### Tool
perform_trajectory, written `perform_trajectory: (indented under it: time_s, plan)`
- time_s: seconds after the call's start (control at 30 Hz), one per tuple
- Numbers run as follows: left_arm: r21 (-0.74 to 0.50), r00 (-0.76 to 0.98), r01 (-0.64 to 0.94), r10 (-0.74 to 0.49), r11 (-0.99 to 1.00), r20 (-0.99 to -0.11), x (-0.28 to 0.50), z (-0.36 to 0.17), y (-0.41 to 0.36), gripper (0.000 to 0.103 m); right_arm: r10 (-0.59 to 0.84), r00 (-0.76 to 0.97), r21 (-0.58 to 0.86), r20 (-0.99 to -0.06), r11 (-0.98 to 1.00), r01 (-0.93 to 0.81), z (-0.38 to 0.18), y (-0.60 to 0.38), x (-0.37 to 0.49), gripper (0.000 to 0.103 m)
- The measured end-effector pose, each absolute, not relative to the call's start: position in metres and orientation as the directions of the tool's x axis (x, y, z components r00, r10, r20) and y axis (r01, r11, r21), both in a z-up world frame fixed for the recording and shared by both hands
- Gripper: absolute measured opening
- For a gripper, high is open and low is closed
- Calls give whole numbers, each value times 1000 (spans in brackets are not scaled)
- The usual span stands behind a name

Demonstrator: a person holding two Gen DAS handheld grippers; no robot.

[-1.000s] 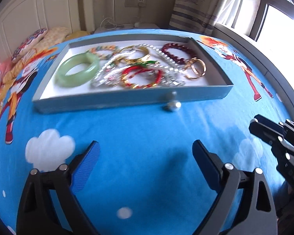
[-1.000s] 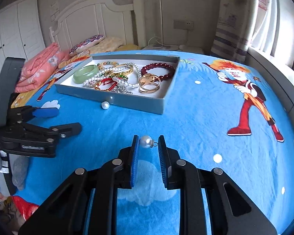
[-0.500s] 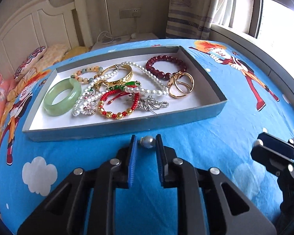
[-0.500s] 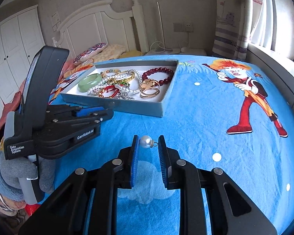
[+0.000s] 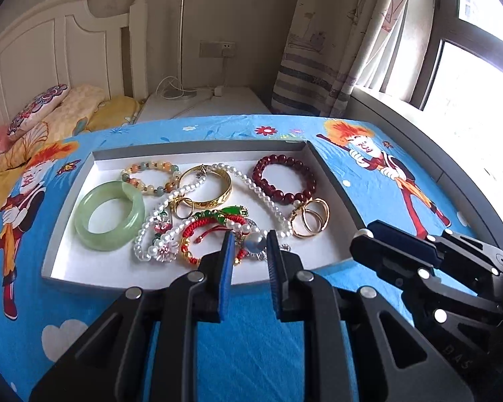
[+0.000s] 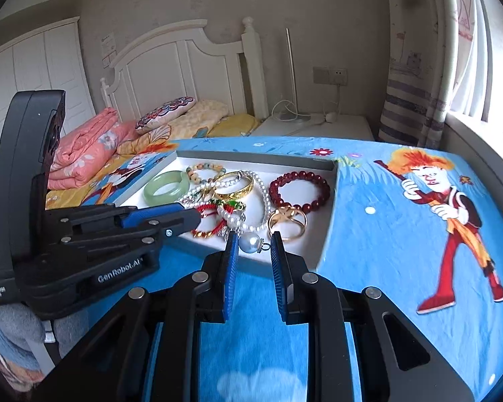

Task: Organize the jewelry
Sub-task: 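Lower the pearl earrings into the tray and open the right tool, then withdraw the open right tool from the tray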

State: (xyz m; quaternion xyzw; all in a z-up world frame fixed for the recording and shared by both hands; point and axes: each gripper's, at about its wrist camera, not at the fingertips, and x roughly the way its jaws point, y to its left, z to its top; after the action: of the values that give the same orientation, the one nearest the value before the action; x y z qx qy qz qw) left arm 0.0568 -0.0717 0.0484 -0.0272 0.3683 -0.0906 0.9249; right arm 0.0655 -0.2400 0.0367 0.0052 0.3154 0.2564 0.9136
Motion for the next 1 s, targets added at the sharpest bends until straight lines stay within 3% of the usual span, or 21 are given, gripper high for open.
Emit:
perform_trajectory:
  time_s: [0.03, 0.07, 0.13, 0.23, 0.4, 0.43, 0.47, 0.53, 0.7, 0.83, 1.0]
  plan:
    - [-115, 706, 140, -180, 984, -685, 62, 45, -72, 29, 478, 666, 186, -573, 867, -463, 35, -239, 69, 22]
    - [-113, 707, 127, -170, 985, -686, 64, 43, -71, 46, 485, 661, 203, -573, 865, -459, 32, -240, 73, 22]
    - [-105, 727, 105, -149, 989, -670, 61, 40, -68, 57, 499, 646, 242, -578, 861, -448, 28, -242, 80, 27]
    - [-79, 737, 88, -118, 993, -666, 55, 38, -61, 61, 502, 652, 257, -568, 861, -438, 25, -246, 79, 37]
    - [-22, 788, -7, -8, 1000, -615, 31, 46, -38, 92, 467, 663, 219, -586, 878, -425, 25, -237, 66, 44]
    - [-12, 800, -33, 19, 999, -600, 25, 49, -31, 99, 454, 667, 207, -590, 884, -419, 26, -233, 64, 51]
    - [-6, 808, -55, 41, 998, -588, 20, 51, -26, 100, 438, 675, 197, -594, 893, -406, 27, -228, 61, 61]
    - [27, 812, -98, 96, 995, -576, 13, 52, -15, 100, 428, 684, 191, -591, 898, -396, 27, -220, 56, 68]
    - [98, 773, -153, 181, 983, -608, 6, 41, 6, 101, 330, 730, 83, -599, 932, -354, 23, -192, 44, 75]
    - [59, 768, -153, 156, 986, -621, 3, 40, 14, 101, 298, 750, 66, -591, 944, -322, 23, -191, 43, 84]
    - [43, 770, -126, 125, 991, -626, 3, 38, 11, 101, 280, 749, 72, -601, 952, -297, 20, -195, 47, 84]
